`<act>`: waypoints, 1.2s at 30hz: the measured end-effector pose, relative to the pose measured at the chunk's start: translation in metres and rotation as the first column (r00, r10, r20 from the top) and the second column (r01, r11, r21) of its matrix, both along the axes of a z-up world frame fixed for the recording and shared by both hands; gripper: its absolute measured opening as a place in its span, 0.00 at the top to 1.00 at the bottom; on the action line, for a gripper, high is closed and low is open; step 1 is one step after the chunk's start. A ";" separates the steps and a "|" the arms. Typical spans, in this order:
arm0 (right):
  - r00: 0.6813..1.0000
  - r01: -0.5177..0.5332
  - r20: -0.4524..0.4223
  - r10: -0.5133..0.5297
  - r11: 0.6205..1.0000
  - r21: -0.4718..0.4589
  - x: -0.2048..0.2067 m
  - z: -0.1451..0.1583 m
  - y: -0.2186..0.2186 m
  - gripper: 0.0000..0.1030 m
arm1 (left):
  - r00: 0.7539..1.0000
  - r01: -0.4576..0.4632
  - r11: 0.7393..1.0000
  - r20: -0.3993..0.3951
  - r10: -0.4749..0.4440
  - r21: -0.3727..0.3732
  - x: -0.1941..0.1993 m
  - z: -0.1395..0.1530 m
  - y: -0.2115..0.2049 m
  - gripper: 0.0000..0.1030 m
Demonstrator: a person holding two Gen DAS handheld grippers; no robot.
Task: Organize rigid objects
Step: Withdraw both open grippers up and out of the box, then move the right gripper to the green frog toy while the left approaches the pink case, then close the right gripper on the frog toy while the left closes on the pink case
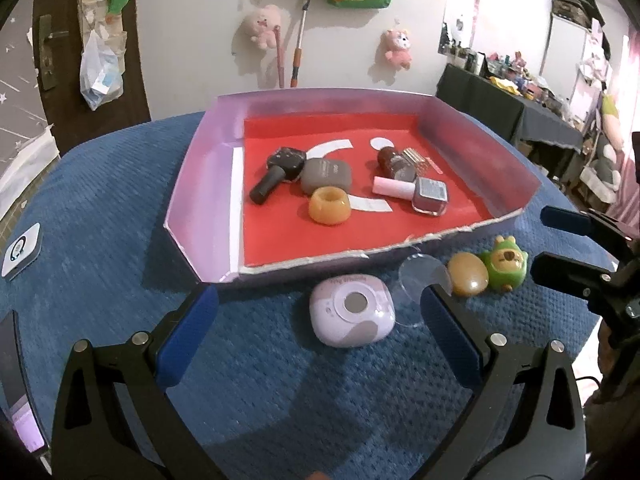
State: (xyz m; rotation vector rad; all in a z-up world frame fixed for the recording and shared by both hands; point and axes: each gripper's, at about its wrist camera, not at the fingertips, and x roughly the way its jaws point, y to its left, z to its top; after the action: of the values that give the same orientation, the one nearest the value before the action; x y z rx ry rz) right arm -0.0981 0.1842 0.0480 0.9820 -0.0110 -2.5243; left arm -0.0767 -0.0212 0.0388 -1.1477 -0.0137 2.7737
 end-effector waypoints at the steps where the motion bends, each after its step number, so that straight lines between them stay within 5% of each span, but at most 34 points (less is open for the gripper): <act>1: 1.000 -0.001 0.004 0.001 1.000 0.000 0.001 -0.002 0.000 0.00 | 1.000 0.004 1.000 0.000 -0.004 0.002 0.001 -0.001 0.001 0.00; 7: 1.000 -0.005 0.028 0.005 1.000 0.004 0.007 -0.011 0.003 0.01 | 1.000 0.015 1.000 0.012 -0.015 -0.001 0.004 -0.008 0.003 0.03; 15: 0.998 -0.003 0.059 0.000 0.999 0.042 0.007 -0.025 0.001 0.20 | 0.998 0.024 0.999 0.065 -0.026 0.033 -0.004 -0.024 0.002 0.19; 23: 0.995 0.026 0.093 -0.031 0.998 0.050 0.000 -0.036 0.007 0.31 | 0.997 0.026 1.000 0.076 -0.027 0.011 -0.007 -0.031 0.007 0.20; 33: 0.993 0.021 0.115 -0.026 0.999 0.047 -0.008 -0.044 0.004 0.35 | 0.997 0.015 1.000 0.080 -0.016 0.014 -0.014 -0.034 0.005 0.22; 36: 0.993 0.020 0.117 -0.024 0.999 0.035 -0.010 -0.044 0.004 0.35 | 0.997 0.025 1.000 0.076 -0.026 0.018 -0.016 -0.034 0.007 0.33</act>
State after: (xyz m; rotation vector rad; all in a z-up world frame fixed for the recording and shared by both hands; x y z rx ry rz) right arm -0.1077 0.1881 0.0042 1.1488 -0.0139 -2.4901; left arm -0.0925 -0.0144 0.0047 -1.2399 -0.0296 2.7008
